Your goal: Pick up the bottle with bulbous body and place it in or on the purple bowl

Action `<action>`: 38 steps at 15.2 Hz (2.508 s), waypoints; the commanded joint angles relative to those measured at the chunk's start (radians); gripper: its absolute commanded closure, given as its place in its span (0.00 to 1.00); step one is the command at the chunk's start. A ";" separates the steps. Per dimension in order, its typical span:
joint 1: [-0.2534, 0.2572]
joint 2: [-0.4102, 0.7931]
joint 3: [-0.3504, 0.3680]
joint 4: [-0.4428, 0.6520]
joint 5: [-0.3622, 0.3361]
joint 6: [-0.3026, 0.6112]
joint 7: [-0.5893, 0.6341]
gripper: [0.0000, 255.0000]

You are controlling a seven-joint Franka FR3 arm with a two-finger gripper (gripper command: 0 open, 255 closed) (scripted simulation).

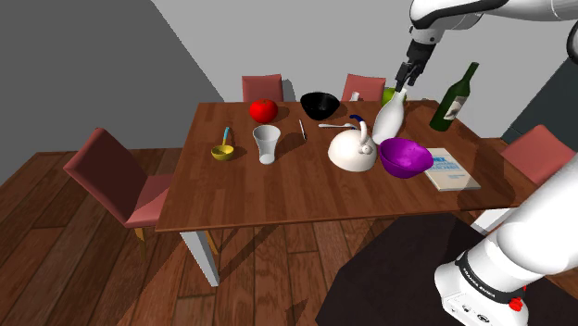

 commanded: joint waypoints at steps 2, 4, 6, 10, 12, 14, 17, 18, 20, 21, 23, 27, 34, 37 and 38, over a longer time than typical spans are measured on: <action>-0.031 0.110 -0.018 0.112 0.035 -0.015 -0.045 0.00; -0.042 0.143 -0.020 0.136 0.046 -0.009 -0.057 0.00; -0.042 0.147 -0.018 0.114 0.048 0.017 -0.059 0.00; -0.042 0.158 -0.017 0.074 0.053 0.067 -0.062 0.00; -0.042 0.160 -0.016 0.069 0.054 0.074 -0.063 0.00; -0.042 0.160 -0.016 0.069 0.054 0.074 -0.063 0.00; -0.042 0.160 -0.016 0.069 0.054 0.074 -0.063 0.00; -0.042 0.160 -0.016 0.069 0.054 0.074 -0.063 0.00; -0.042 0.160 -0.016 0.069 0.054 0.074 -0.063 1.00; -0.042 0.160 -0.016 0.069 0.054 0.074 -0.063 1.00; -0.042 0.160 -0.016 0.069 0.054 0.074 -0.063 1.00; -0.042 0.160 -0.016 0.069 0.054 0.074 -0.063 1.00; -0.042 0.144 -0.019 0.130 0.047 -0.002 -0.057 1.00; -0.042 0.140 -0.020 0.164 0.044 -0.040 -0.055 1.00; -0.043 0.139 -0.020 0.176 0.044 -0.053 -0.055 1.00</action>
